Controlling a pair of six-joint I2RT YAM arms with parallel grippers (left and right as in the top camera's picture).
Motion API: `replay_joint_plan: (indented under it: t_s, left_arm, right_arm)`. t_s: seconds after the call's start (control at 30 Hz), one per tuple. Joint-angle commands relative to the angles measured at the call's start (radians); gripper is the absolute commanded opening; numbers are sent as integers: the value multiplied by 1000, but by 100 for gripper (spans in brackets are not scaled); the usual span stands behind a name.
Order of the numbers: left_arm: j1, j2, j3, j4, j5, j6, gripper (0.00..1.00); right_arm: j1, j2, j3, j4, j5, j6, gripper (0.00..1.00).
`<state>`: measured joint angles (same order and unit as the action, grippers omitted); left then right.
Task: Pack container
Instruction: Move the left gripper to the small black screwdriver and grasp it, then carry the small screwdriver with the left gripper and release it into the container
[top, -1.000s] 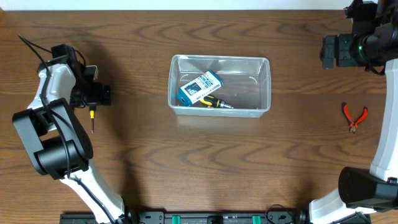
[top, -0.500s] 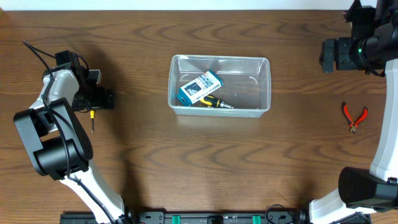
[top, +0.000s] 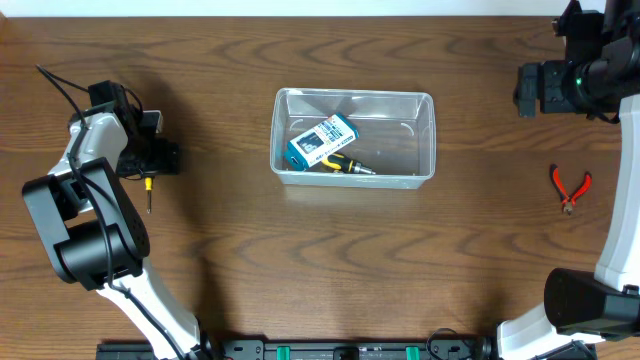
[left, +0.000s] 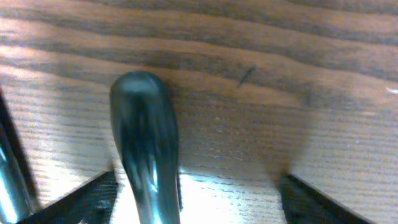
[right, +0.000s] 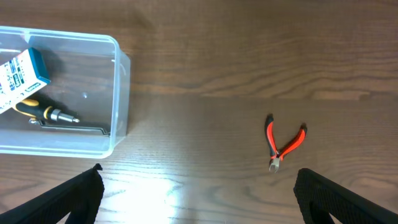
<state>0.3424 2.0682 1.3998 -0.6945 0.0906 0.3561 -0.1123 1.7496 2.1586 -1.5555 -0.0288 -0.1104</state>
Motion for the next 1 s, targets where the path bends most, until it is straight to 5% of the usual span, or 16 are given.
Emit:
replay_joint_plan:
  t_s: [0.0, 0.37, 0.57, 0.8, 0.97]
  left_arm:
    - [3, 25, -30, -2, -4, 10, 72]
    - [3, 25, -30, 1, -4, 10, 49]
    - [2, 25, -30, 1, -4, 10, 46]
    - [2, 25, -30, 1, -4, 10, 25]
    - [2, 25, -30, 1, -4, 10, 22]
  right_arm:
    - [-5, 3, -3, -9, 6, 21, 99]
    - [-5, 3, -3, -18, 6, 21, 99]
    - [-5, 3, -3, -24, 6, 27, 99]
    - [-5, 3, -3, -32, 6, 28, 99]
    - [-5, 3, -3, -34, 6, 28, 99]
